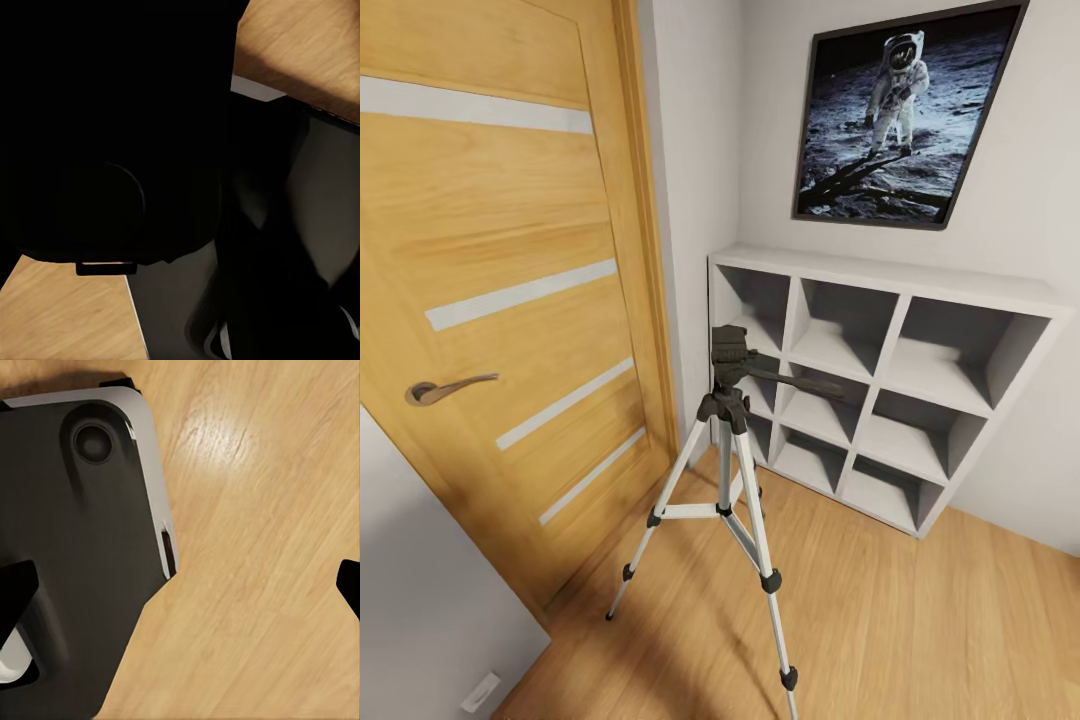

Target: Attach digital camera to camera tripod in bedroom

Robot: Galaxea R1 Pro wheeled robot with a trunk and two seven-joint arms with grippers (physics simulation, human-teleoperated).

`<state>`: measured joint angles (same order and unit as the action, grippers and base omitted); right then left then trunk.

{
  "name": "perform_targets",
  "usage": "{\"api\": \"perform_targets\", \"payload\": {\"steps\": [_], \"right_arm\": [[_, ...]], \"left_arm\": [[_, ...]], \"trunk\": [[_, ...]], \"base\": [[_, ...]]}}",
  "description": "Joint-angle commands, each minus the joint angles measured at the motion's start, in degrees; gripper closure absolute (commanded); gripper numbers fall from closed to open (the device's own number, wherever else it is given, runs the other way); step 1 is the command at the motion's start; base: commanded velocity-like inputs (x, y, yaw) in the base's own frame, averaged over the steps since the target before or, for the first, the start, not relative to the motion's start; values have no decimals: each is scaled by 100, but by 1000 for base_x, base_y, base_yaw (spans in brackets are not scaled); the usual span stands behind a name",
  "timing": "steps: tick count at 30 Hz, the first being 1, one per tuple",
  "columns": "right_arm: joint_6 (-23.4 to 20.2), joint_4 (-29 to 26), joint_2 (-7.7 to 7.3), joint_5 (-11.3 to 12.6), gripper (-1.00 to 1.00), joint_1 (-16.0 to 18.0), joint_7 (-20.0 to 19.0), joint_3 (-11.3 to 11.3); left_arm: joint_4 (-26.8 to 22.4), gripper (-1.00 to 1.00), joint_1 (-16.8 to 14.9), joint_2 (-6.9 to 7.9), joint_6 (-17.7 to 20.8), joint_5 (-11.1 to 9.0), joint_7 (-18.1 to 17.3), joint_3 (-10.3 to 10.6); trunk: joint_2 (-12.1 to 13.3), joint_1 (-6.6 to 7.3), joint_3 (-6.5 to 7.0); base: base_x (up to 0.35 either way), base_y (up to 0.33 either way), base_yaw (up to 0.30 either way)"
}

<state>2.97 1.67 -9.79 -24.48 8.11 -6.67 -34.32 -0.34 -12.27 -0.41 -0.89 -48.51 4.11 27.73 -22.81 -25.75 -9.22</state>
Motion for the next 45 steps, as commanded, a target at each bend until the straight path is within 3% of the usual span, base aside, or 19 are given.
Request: {"api": "perform_targets", "payload": {"steps": [1, 33, 36, 38, 40, 42, 43, 44, 45], "right_arm": [[12, 24, -5, -40, -100, 7, 28, -49], [86, -23, -11, -129, -100, 12, 25, -21], [-110, -923, -88, -125, -100, 39, -110, -31], [-665, -2011, -90, -110, -100, 84, -403, -31], [-1869, -3722, -56, -92, -100, 115, -1207, -32], [-2330, -4387, -39, -91, -100, 120, -1560, -29], [-2736, -5019, -20, -89, -100, 124, -1877, -5], [-3799, -6897, 120, -42, -100, 245, -2526, 474], [-3933, -7103, 137, -31, -100, 299, -2564, 561]], "left_arm": [[-1, 100, -3, -2, -8, -26, 20, 49], [-1, 100, -3, -3, -8, -24, 20, 50], [-1, 100, -3, -3, -8, -22, 20, 50], [-1, 100, -3, -3, -8, -22, 20, 51], [-1, 100, -3, -3, -10, -19, 19, 51], [-1, 100, -3, -3, -9, -19, 19, 52], [-1, 100, -3, -3, -9, -18, 18, 53], [-2, 100, -3, -9, -10, -18, 14, 56], [-4, 100, -3, -10, -10, -18, 13, 56]], "trunk": [[-11, -3, -11], [-11, -3, -11], [-11, -3, -11], [-11, -3, -11], [-11, -3, -11], [-11, -3, -11], [-11, -3, -11], [-11, -3, -11], [-11, -3, -11]], "base": [[0, 0, 0], [43, -27, 0], [0, 0, 0], [0, 0, 0], [0, 0, 0], [0, 0, 0], [0, 0, 0], [0, 0, 0], [0, 0, 0]]}}
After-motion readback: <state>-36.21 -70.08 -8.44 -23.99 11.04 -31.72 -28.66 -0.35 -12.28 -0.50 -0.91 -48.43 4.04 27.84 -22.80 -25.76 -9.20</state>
